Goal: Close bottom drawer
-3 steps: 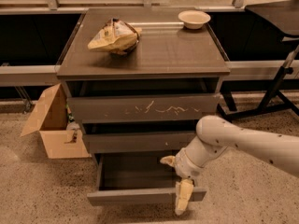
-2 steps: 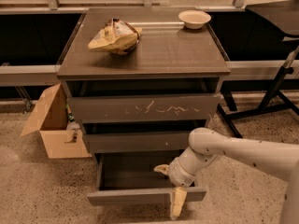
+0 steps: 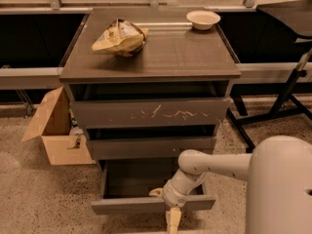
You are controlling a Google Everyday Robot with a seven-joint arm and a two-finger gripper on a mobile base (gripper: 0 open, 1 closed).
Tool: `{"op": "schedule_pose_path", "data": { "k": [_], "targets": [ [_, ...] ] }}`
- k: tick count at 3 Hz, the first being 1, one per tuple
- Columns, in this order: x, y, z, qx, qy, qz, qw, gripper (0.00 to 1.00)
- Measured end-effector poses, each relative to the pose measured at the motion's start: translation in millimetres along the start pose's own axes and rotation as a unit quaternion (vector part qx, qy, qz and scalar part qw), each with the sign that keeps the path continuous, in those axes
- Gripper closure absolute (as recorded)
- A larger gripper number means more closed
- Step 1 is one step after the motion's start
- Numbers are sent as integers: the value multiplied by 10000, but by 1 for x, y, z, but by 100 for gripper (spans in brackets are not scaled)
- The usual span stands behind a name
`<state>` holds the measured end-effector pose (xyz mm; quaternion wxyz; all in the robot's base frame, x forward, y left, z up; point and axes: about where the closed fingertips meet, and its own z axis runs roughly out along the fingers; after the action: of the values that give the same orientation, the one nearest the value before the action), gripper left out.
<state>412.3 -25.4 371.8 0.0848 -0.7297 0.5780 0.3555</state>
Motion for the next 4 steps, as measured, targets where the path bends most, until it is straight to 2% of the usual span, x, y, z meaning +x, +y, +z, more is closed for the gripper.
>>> {"op": "schedule_pose_path", "data": {
  "k": [1,2,4],
  "targets": [
    [17,-4,39,-292,-31,125,9995,0],
    [42,-7,81,-543,-129,367,9978,23],
    [49,-7,85,-548,-96,450,9974,83]
  ]
}}
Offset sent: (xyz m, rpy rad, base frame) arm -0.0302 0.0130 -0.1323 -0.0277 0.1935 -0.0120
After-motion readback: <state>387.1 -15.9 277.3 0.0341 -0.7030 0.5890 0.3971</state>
